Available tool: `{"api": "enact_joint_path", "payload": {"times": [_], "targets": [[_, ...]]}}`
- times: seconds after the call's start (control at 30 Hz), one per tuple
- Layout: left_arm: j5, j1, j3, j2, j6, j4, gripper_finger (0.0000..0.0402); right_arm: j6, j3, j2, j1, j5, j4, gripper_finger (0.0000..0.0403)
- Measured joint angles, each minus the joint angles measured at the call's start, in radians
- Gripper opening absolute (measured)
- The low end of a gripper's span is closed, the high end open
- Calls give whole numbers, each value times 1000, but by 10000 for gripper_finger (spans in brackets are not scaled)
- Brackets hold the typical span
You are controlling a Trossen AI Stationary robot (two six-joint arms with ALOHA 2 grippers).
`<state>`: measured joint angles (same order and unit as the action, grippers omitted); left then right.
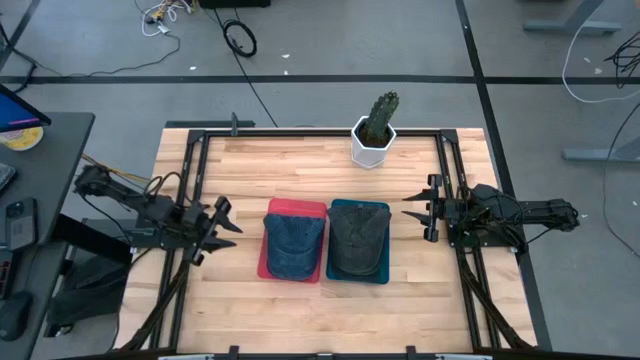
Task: Pick & Place hat
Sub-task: Return to Home Position
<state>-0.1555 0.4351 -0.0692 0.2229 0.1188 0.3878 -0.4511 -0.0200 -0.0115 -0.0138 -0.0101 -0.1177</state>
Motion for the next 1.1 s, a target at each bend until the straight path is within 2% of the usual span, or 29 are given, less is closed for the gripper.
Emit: {"api": "enact_joint_path", "payload": {"times": [0.3,0.5,0.63,0.7,0.9,1.1], "targets": [[4,0,1,-73,-8,-73,170,0,0,0,0,0,0,149],[-21,-10,60,-124,-15,-71,170,0,0,0,0,0,0,149],[-24,-33,60,-188,1,-159,170,0,0,0,0,0,0,149],[1,-34,60,-206,-6,-166,170,0,0,0,0,0,0,149],[227,-34,60,-219,-93,-181,170,0,0,0,0,0,0,149],[230,-34,60,-219,-73,-330,170,0,0,0,0,0,0,149]]}}
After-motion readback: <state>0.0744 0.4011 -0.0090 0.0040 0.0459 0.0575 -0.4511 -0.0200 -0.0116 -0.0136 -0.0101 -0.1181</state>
